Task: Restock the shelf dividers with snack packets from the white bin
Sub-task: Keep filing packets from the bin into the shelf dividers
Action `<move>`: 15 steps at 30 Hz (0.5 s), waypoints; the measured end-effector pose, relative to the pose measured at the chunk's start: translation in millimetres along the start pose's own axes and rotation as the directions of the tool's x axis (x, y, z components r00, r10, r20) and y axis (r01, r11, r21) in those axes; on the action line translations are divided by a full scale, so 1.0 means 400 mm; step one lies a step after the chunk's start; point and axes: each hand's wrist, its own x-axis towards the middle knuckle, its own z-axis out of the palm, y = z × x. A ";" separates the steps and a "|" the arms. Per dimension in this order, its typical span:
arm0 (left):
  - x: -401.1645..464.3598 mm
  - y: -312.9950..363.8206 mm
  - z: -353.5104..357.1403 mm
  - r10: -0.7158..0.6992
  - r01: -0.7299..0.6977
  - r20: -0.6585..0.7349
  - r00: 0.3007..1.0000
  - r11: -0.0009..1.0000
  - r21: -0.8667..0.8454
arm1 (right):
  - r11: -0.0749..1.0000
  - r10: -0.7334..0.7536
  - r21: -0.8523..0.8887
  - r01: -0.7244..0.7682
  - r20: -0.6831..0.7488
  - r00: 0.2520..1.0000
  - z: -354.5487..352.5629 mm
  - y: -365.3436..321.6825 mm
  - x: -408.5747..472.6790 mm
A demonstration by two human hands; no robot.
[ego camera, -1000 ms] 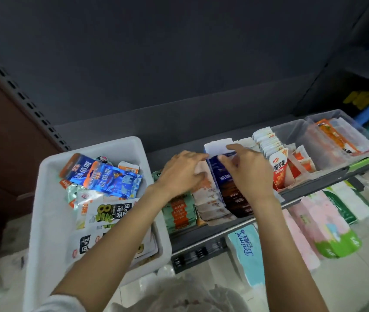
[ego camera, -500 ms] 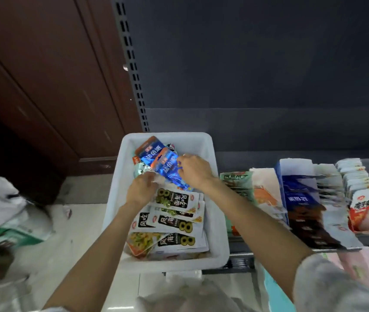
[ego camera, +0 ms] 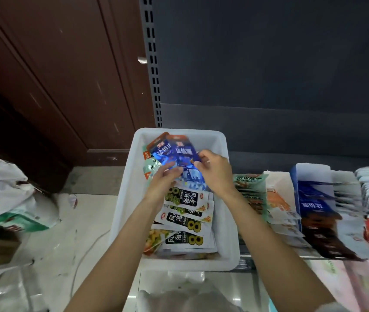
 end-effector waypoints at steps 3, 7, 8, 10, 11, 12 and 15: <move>-0.055 0.062 0.042 0.120 -0.123 0.136 0.983 0.992 0.014 | 0.916 0.072 0.399 -0.048 -0.045 0.996 -0.122 -0.005 -0.090; -0.111 0.154 0.151 0.143 -0.174 0.426 0.894 0.984 0.035 | 0.722 0.136 0.683 -0.109 0.015 0.991 -0.286 0.050 -0.202; -0.119 0.168 0.192 0.174 -0.234 0.499 0.849 0.970 0.060 | 0.731 0.148 0.676 -0.088 -0.032 0.988 -0.323 0.069 -0.227; -0.129 0.192 0.284 0.244 -0.352 0.592 0.768 0.933 0.072 | 0.785 0.172 0.620 -0.012 -0.199 0.965 -0.394 0.110 -0.266; -0.131 0.200 0.332 0.273 -0.401 0.614 0.741 0.913 0.079 | 0.802 0.196 0.597 0.015 -0.288 0.937 -0.427 0.134 -0.280; -0.131 0.205 0.380 0.296 -0.442 0.625 0.723 0.893 0.088 | 0.800 0.228 0.599 0.033 -0.355 0.907 -0.462 0.153 -0.292; -0.127 0.213 0.507 0.316 -0.478 0.637 0.703 0.873 0.095 | 0.815 0.277 0.578 0.040 -0.449 0.850 -0.552 0.217 -0.309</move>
